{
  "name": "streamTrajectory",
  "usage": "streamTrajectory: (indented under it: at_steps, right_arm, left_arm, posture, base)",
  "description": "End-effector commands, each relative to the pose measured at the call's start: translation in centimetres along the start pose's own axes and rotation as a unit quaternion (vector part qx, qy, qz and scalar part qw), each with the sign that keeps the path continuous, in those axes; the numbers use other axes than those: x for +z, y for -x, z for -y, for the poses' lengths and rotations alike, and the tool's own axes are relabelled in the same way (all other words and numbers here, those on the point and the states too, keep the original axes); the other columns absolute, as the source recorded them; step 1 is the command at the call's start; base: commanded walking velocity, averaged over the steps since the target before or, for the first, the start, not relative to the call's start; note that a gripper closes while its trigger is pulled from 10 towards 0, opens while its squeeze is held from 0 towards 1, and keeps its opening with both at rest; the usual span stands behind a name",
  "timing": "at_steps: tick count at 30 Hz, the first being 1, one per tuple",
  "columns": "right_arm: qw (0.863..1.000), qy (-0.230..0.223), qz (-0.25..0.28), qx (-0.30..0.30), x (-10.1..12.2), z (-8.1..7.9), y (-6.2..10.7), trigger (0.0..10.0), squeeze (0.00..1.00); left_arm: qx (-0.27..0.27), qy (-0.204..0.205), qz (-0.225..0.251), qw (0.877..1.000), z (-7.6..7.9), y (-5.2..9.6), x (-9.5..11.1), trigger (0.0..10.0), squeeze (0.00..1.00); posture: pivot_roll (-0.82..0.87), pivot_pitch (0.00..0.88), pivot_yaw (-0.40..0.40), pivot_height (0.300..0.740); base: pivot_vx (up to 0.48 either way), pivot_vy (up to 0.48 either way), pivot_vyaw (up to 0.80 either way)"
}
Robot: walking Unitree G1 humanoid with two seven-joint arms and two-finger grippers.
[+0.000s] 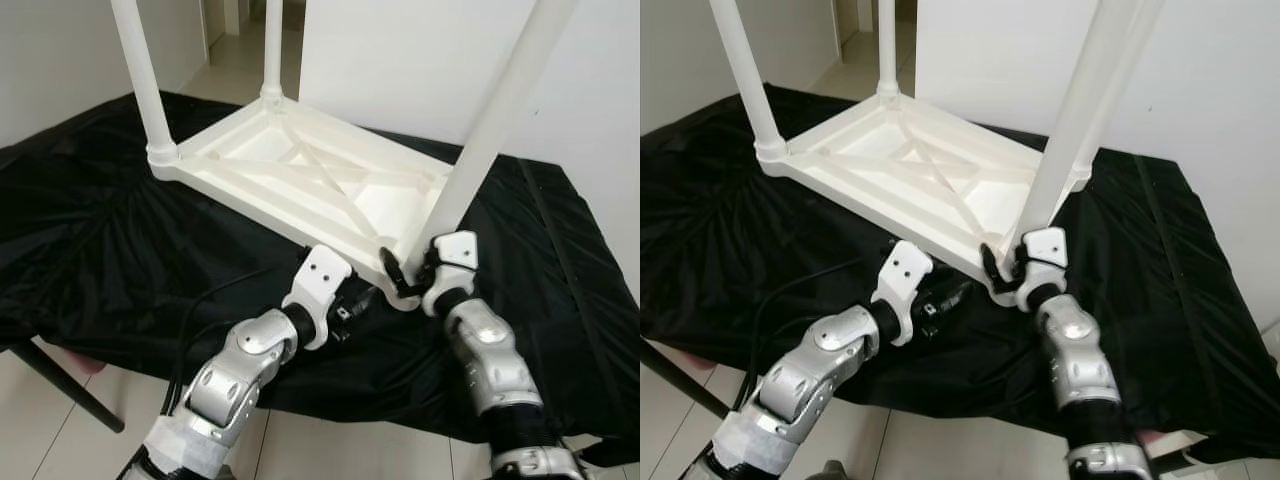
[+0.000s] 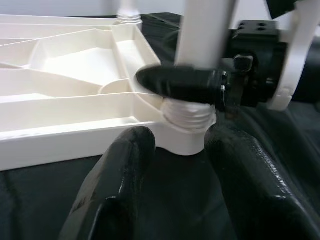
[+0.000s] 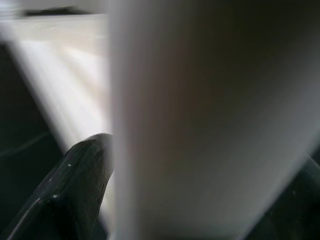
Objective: Building children table
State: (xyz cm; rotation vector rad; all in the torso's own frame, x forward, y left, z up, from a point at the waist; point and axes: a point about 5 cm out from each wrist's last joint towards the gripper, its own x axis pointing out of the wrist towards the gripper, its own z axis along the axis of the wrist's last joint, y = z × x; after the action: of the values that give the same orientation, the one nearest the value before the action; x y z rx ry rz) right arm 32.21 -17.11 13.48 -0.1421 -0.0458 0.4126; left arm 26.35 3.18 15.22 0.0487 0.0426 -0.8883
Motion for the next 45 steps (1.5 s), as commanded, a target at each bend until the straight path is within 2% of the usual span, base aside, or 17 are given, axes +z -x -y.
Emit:
streamTrajectory:
  at_steps: [1, 3, 5, 6, 10, 11, 19, 20, 23, 27, 33, 36, 38, 40, 41, 43, 45]
  right_arm:
    - [0.998, 0.009, -0.01, 0.065, -0.5, -0.5, -0.3, 10.0, 0.0]
    - [0.996, 0.009, -0.016, 0.085, -0.7, -0.6, -0.4, 10.0, 0.0]
    - [0.993, 0.017, -0.02, 0.114, -0.7, -0.6, -0.5, 4.7, 0.0]
    - [0.991, 0.01, -0.023, 0.13, -0.8, -0.6, -0.6, 1.3, 0.0]
    - [0.991, 0.005, -0.024, 0.134, -0.8, -0.6, -0.6, 1.3, 0.0]
    - [0.99, 0.001, -0.027, 0.141, -0.9, -0.6, -0.6, 0.0, 0.0]
    - [0.989, -0.013, -0.032, 0.142, -1.4, -0.2, -0.6, 0.0, 0.0]
    - [0.992, -0.006, -0.044, 0.114, -1.8, 0.2, -0.8, 0.0, 0.0]
    - [0.993, -0.002, -0.049, 0.103, -1.9, 0.3, -0.8, 0.0, 0.0]
    - [0.998, -0.014, -0.047, 0.049, -1.8, 0.7, -1.0, 0.0, 0.0]
    - [0.998, -0.044, -0.036, -0.031, -1.8, -0.2, -0.6, 0.0, 0.0]
    - [0.982, -0.069, -0.046, -0.169, -2.5, 0.1, 0.4, 0.0, 0.0]
    - [0.982, -0.069, -0.046, -0.169, -2.5, 0.1, 0.4, 0.0, 0.0]
    - [0.965, -0.052, -0.062, -0.251, -2.9, 0.3, 1.3, 0.0, 0.0]
    - [0.965, -0.052, -0.062, -0.251, -2.9, 0.3, 1.3, 0.0, 0.0]
    - [0.944, -0.055, -0.081, -0.314, -3.4, -0.1, 2.1, 0.0, 0.0]
    - [0.937, -0.058, -0.082, -0.336, -3.3, -0.9, 2.4, 0.0, 0.0]
  left_arm:
    - [-0.035, -0.004, 0.006, 0.999, 0.5, -0.1, 0.2, 10.0, 0.0]
    - [-0.033, -0.005, 0.006, 0.999, 0.4, -0.1, 0.3, 10.0, 0.0]
    - [-0.031, -0.006, 0.007, 0.999, 0.3, -0.1, 0.4, 10.0, 0.0]
    - [-0.027, -0.006, 0.008, 1.0, 0.2, 0.0, 0.4, 10.0, 0.0]
    - [-0.027, -0.006, 0.008, 1.0, 0.2, 0.0, 0.4, 10.0, 0.0]
    - [-0.025, -0.006, 0.008, 1.0, 0.1, 0.0, 0.4, 10.0, 0.0]
    - [-0.016, -0.004, 0.01, 1.0, 0.0, 0.2, 0.5, 10.0, 0.0]
    - [-0.016, -0.003, 0.01, 1.0, 0.0, 0.3, 0.6, 10.0, 0.0]
    - [-0.016, -0.003, 0.01, 1.0, 0.0, 0.3, 0.5, 10.0, 0.0]
    - [-0.017, -0.001, 0.008, 1.0, 0.1, 0.4, 0.5, 10.0, 0.0]
    - [-0.018, 0.001, 0.007, 1.0, 0.2, 0.4, 0.4, 10.0, 0.0]
    - [-0.017, 0.008, 0.008, 1.0, 0.3, 0.2, 0.3, 10.0, 0.0]
    - [-0.017, 0.008, 0.008, 1.0, 0.3, 0.2, 0.3, 10.0, 0.0]
    - [-0.021, 0.01, 0.007, 1.0, 0.5, 0.2, 0.3, 10.0, 0.0]
    - [-0.021, 0.01, 0.007, 1.0, 0.5, 0.2, 0.3, 10.0, 0.0]
    - [-0.024, 0.01, 0.006, 1.0, 0.6, 0.2, 0.2, 10.0, 0.0]
    - [-0.024, 0.01, 0.005, 1.0, 0.6, 0.2, 0.2, 10.0, 0.0]
  posture:
    - [0.12, 0.0, -0.073, 0.74]
    - [0.13, 0.0, -0.077, 0.74]
    - [0.14, 0.0, -0.082, 0.74]
    - [0.14, 0.0, -0.083, 0.74]
    - [0.14, 0.0, -0.083, 0.74]
    - [0.15, 0.004, -0.085, 0.74]
    - [0.16, 0.019, -0.087, 0.74]
    - [0.16, 0.022, -0.085, 0.74]
    - [0.15, 0.023, -0.084, 0.74]
    - [0.15, 0.03, -0.083, 0.74]
    - [0.14, 0.039, -0.082, 0.74]
    - [0.14, 0.041, -0.081, 0.74]
    - [0.14, 0.041, -0.081, 0.74]
    - [0.13, 0.045, -0.076, 0.74]
    - [0.13, 0.045, -0.076, 0.74]
    - [0.13, 0.05, -0.075, 0.74]
    - [0.12, 0.052, -0.075, 0.74]
  base:
    - [0.0, 0.0, 0.0]
    - [0.0, 0.0, 0.0]
    - [0.0, 0.0, 0.0]
    - [0.0, 0.0, 0.0]
    - [0.0, 0.0, 0.0]
    - [0.0, 0.0, 0.0]
    - [0.0, 0.0, 0.0]
    - [0.0, 0.0, 0.0]
    - [0.0, 0.0, 0.0]
    - [0.0, 0.0, 0.0]
    - [0.0, 0.0, 0.0]
    - [0.0, 0.0, 0.0]
    - [0.0, 0.0, 0.0]
    - [0.0, 0.0, 0.0]
    - [0.0, 0.0, 0.0]
    - [0.0, 0.0, 0.0]
    - [0.0, 0.0, 0.0]
